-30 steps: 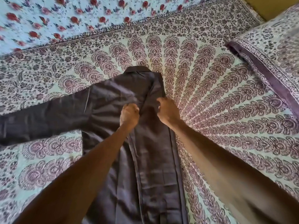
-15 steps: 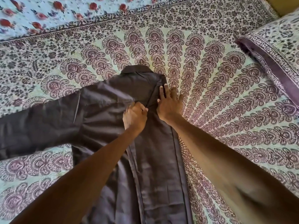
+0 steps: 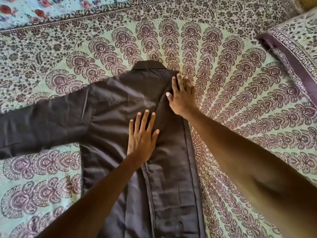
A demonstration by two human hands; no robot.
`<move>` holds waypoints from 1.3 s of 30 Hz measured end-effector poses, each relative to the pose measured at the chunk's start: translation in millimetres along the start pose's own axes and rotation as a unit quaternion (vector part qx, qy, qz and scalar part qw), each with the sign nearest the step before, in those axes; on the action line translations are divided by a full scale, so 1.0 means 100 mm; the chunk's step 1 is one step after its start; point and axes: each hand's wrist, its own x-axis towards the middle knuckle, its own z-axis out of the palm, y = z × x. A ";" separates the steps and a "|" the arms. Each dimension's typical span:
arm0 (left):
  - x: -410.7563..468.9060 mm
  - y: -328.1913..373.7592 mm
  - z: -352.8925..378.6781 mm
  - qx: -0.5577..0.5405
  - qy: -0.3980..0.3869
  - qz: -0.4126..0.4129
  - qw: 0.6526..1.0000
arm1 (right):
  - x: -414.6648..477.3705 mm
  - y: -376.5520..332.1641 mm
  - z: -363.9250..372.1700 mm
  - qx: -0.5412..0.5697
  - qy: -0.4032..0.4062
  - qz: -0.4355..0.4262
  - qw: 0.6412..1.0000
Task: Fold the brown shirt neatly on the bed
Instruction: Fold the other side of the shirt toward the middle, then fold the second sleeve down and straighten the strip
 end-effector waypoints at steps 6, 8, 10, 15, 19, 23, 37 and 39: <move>-0.59 -0.02 -0.05 0.019 -0.024 0.098 0.995 | -1.16 -0.23 0.24 0.027 0.099 0.013 0.995; -0.80 -0.03 0.02 0.040 -0.050 0.110 0.992 | -1.59 -0.25 0.46 0.024 0.084 0.010 0.996; -0.90 -0.05 0.06 0.056 -0.068 0.105 0.991 | -1.90 -0.19 0.67 0.030 0.050 0.011 0.998; -0.91 0.02 -0.01 0.048 -0.072 0.095 0.992 | -2.12 -0.01 0.78 0.015 0.035 0.022 0.999; -1.17 0.19 -0.09 0.020 -0.065 0.097 0.993 | -2.59 0.01 0.73 0.018 0.049 0.055 0.997; -1.67 0.38 -0.03 0.031 -0.094 0.119 0.988 | -3.35 -0.03 0.85 0.022 0.029 0.040 0.999; -2.91 0.61 0.08 -0.049 -0.127 0.176 0.975 | -4.89 -0.05 1.10 0.120 0.022 0.254 0.959; -2.90 0.52 -0.01 -0.099 -0.090 0.144 0.981 | -4.91 -0.11 1.06 0.134 0.038 0.244 0.960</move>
